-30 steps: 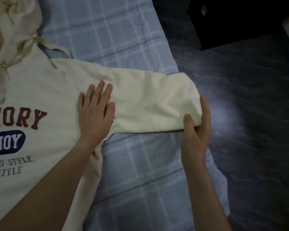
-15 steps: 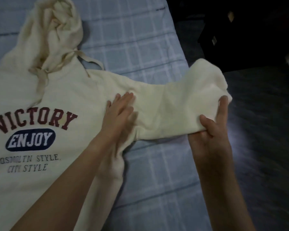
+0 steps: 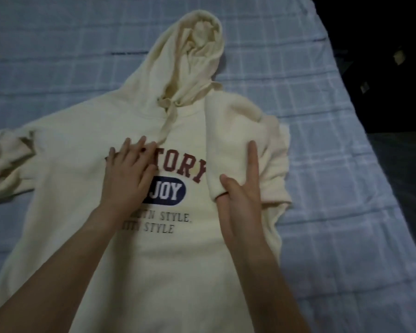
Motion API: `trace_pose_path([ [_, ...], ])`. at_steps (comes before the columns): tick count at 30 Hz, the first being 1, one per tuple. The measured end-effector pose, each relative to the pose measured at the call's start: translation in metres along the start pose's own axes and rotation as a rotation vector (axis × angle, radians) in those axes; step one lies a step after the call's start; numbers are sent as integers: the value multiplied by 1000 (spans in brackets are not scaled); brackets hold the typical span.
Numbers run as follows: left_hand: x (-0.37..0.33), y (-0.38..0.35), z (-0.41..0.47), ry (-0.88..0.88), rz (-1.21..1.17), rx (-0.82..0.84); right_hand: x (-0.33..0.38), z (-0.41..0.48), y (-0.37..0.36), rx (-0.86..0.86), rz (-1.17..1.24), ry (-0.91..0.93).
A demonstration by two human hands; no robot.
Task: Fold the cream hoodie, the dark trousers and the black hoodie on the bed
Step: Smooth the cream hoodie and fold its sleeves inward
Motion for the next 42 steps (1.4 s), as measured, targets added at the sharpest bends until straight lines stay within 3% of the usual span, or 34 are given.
trace_pose_path([
  [10,26,-39,-4,-98,-36,9,-64,-1,-30,-147,-50,83],
  [14,26,-41,-3,-103,-35,3,-84,0,-45,-179,-61,-38],
  [20,26,-35,-3,-77,-100,60,-61,-18,-46,-20,-325,-24],
  [23,22,-19,0,-19,-223,116,-39,-51,-30,-2,-667,60],
  [25,9,-1,0,18,-333,77,-15,-59,-8,-127,-878,225],
  [28,-43,28,-1,-149,-460,-83,14,-29,25,-245,-1196,465],
  [31,-110,20,10,-398,-286,-97,10,20,43,-170,-1454,422],
  [34,-122,-17,24,-386,-67,75,-14,44,73,-94,-1633,349],
  [39,-99,-32,26,-294,-34,150,-23,47,103,5,-1633,340],
  [42,-117,-3,44,-342,-119,-32,-11,49,99,0,-1477,354],
])
Point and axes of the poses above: each hand's wrist, its own z-axis towards the middle knuckle, its own y-axis out of the back of the hand, x = y × z, the point moved 3 cm from there along z, towards the middle knuckle
